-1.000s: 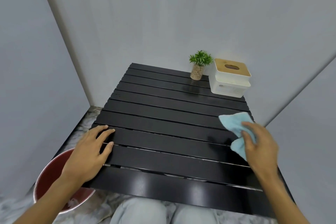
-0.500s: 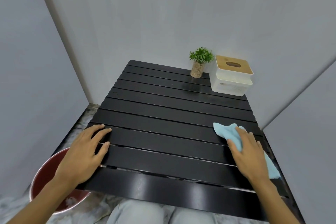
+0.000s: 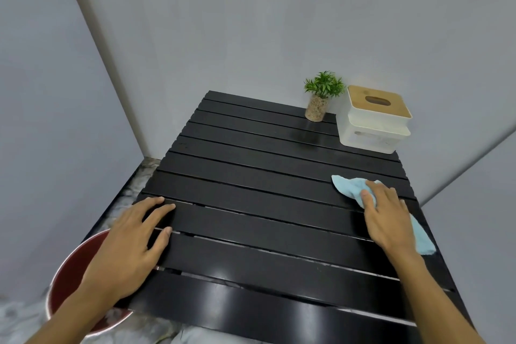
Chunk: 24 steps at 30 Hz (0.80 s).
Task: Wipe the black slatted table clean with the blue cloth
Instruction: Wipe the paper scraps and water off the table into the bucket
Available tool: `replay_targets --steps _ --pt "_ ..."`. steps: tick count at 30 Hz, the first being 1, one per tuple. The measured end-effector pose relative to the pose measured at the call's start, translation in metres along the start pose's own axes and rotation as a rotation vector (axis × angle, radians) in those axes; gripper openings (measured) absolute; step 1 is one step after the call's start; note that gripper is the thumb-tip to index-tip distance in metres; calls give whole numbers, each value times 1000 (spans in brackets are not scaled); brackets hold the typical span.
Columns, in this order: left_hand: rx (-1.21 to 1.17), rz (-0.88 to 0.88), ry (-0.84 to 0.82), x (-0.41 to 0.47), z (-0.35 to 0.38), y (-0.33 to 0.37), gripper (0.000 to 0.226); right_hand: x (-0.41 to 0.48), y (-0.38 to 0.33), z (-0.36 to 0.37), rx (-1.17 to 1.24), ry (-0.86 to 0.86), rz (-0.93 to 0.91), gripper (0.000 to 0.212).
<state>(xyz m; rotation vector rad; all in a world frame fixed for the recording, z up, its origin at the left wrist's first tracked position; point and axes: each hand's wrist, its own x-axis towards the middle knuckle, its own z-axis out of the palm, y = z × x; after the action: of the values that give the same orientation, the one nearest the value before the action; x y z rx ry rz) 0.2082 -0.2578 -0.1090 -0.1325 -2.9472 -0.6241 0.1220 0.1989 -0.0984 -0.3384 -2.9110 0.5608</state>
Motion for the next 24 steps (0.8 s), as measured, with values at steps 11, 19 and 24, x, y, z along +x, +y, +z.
replay_targets --steps 11,19,24 --pt "0 1 1 0 -2 2 53 7 -88 37 -23 -78 -258 55" --pt "0 3 12 -1 -3 4 52 -36 -129 47 23 -165 -323 43" --pt "5 -1 4 -2 -3 3 52 -69 -134 44 62 -213 -314 44"
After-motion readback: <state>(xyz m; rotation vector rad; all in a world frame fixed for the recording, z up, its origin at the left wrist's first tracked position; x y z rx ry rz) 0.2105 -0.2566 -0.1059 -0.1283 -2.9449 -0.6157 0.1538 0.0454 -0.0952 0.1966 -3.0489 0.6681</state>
